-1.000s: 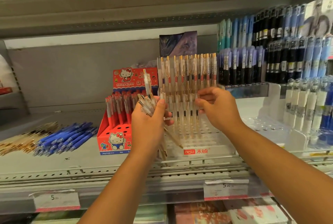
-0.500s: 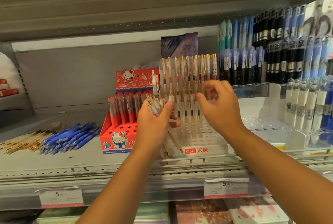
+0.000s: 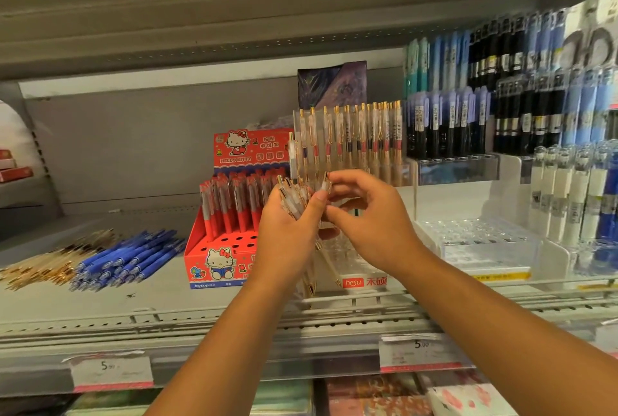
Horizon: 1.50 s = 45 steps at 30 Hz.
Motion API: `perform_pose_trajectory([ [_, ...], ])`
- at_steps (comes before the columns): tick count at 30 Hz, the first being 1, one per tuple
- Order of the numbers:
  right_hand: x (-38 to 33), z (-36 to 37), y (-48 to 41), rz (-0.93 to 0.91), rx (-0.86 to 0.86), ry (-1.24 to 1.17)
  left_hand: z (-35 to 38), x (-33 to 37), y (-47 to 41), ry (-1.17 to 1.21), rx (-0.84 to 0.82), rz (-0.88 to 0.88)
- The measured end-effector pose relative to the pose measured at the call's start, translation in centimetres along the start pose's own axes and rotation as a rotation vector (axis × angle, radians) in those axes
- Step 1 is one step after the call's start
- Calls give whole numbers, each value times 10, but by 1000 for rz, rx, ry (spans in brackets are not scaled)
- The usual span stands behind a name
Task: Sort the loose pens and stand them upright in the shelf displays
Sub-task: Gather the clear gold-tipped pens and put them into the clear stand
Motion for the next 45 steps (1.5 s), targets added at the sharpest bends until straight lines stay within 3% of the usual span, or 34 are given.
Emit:
perform_pose_trajectory([
  [14,14,-23,-7,175,139,-142,-5,-5,-4,75,72,-56],
  [19,21,-41,-12,258,289,-277,-8,-8,-5,105,88,-86],
  [28,16,-91,-40,121,433,-176,-11,-12,-8,-55,55,-53],
  [36,31,-87,-41,62,400,-54,-5,-11,-4,-47,9,-75],
  [45,48,-77,-43,157,308,71,-5,-8,-3,-44,11,-70],
])
Point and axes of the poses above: each hand's wrist, its own y-axis away from the middle knuckle, its own z-axis out of the palm, x = y × z, the point moved 9 cm from there along -y, towards the middle knuckle, and after that the axes turned 15 degrees about x, right-handed, at the moved point
